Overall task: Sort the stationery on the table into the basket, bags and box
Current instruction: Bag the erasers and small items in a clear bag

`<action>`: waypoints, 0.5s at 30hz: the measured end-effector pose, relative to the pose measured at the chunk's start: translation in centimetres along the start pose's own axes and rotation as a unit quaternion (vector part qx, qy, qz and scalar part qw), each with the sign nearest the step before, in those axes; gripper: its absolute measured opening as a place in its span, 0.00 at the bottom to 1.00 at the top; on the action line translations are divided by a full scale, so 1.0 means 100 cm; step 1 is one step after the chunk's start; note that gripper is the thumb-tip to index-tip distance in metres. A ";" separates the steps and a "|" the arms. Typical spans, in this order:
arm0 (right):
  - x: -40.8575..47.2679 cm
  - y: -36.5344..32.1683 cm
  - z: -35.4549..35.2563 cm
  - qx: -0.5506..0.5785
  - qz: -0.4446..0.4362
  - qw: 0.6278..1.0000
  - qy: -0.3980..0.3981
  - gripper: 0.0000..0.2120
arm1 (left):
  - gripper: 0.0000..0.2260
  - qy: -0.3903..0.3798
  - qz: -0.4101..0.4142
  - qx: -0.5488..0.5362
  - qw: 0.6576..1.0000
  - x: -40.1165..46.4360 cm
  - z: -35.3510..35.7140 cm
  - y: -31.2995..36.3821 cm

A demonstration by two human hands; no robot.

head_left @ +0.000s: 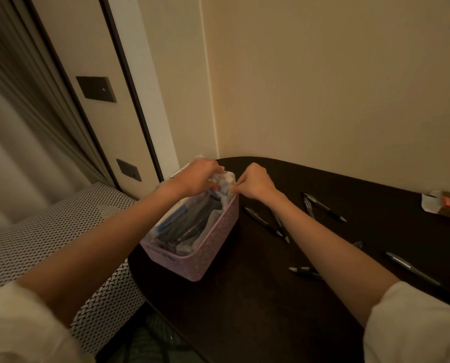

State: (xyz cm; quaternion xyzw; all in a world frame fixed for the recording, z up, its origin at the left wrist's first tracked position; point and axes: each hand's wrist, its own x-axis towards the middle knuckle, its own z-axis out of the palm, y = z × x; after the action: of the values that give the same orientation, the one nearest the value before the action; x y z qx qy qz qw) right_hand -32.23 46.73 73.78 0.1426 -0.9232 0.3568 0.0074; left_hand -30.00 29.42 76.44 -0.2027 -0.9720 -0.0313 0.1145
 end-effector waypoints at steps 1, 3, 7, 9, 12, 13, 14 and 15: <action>0.001 -0.002 -0.001 -0.010 0.004 1.000 -0.002 0.11 | 0.18 -0.003 -0.001 0.007 1.000 0.001 -0.001 0.000; -0.001 -0.007 -0.003 -0.058 -0.010 0.998 -0.021 0.11 | 0.18 -0.015 -0.001 0.017 1.000 0.004 -0.003 0.002; -0.008 -0.015 -0.008 -0.124 -0.034 0.990 -0.052 0.11 | 0.17 -0.030 0.005 0.005 1.000 0.003 -0.009 0.006; -0.006 -0.014 -0.006 -0.112 -0.021 0.993 -0.040 0.07 | 0.17 -0.044 0.003 -0.001 0.999 0.002 -0.010 0.007; -0.003 -0.011 -0.001 -0.051 0.030 0.998 -0.002 0.10 | 0.11 -0.085 0.007 0.004 0.996 0.000 -0.009 0.009; -0.003 -0.010 0.000 -0.035 0.045 0.998 0.006 0.10 | 0.11 -0.093 0.010 0.015 0.996 -0.001 -0.009 0.009; -0.005 -0.009 0.001 -0.021 0.053 0.998 0.013 0.10 | 0.11 -0.094 0.012 0.032 0.995 -0.003 -0.009 0.010; -0.007 -0.008 0.001 -0.009 0.056 0.998 0.016 0.09 | 0.13 -0.091 0.010 0.049 0.995 -0.004 -0.010 0.012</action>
State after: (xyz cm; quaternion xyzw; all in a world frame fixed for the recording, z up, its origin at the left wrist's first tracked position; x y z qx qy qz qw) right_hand -31.35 46.27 74.16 0.0853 -0.9326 0.3506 0.0039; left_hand -28.92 30.24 77.29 -0.2091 -0.9766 0.0356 0.0358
